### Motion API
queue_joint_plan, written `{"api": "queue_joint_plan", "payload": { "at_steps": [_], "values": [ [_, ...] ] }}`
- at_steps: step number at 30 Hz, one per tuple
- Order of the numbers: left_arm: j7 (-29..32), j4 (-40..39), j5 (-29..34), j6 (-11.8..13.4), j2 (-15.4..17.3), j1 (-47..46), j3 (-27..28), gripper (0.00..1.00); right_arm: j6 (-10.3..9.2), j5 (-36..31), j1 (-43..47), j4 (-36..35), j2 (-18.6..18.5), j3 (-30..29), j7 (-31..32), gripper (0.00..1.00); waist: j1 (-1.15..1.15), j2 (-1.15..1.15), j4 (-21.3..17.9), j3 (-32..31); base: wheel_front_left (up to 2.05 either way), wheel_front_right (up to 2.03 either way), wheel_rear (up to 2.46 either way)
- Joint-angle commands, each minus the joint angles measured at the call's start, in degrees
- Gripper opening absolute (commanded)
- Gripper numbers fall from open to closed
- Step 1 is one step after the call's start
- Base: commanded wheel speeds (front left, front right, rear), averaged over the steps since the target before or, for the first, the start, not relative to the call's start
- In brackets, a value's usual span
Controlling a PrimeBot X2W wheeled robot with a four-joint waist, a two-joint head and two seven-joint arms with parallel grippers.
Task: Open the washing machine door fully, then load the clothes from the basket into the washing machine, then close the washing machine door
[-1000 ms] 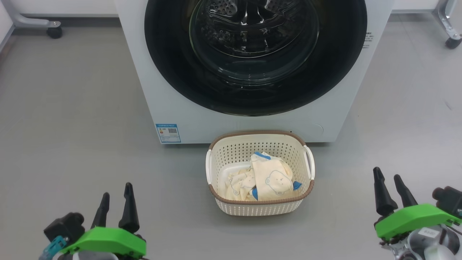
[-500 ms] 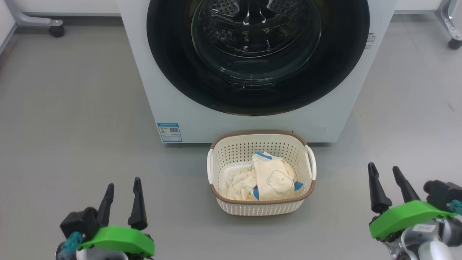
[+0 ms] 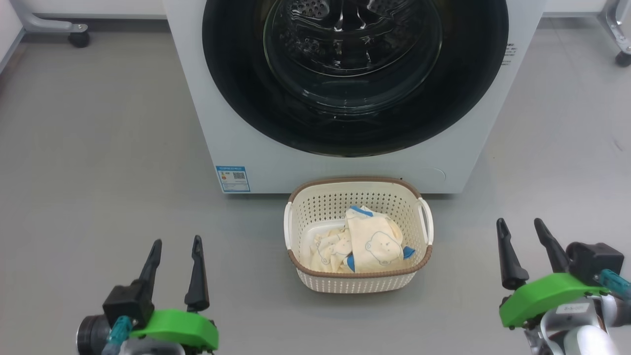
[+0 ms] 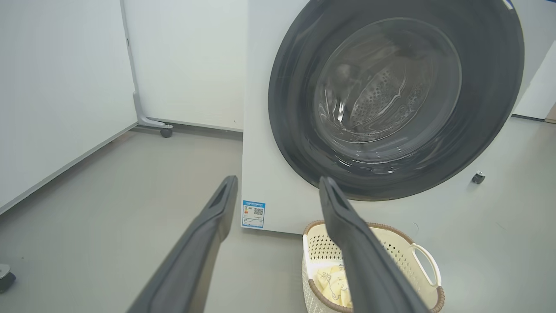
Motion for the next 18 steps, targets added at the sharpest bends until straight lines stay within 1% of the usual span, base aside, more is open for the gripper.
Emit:
{"api": "queue_joint_plan", "payload": {
  "at_steps": [1, 12, 18],
  "values": [
    [-0.9, -2.1, 1.6, 0.4, 1.0, -3.3, 1.4, 1.0, -0.16, -1.6, -1.5, -2.5, -1.2, 1.4, -0.9, 1.0, 0.0, 0.0, 0.0, 0.0, 0.0, 0.0, 0.0],
    [-2.8, -1.7, 8.3, 1.0, 1.0, -4.1, 0.4, 1.0, -0.17, -8.6, -1.3, -3.8, -1.4, 1.4, -2.0, 1.0, 0.0, 0.0, 0.2, 0.2, 0.0, 0.0, 0.0],
    [-2.8, -1.0, 8.0, 1.1, 0.9, -4.5, 0.4, 1.0, -0.17, -8.3, -1.3, -3.7, -1.4, 0.9, -2.2, 1.0, 0.0, 0.0, 0.4, 0.5, 0.0, 0.0, 0.0]
  ]
}}
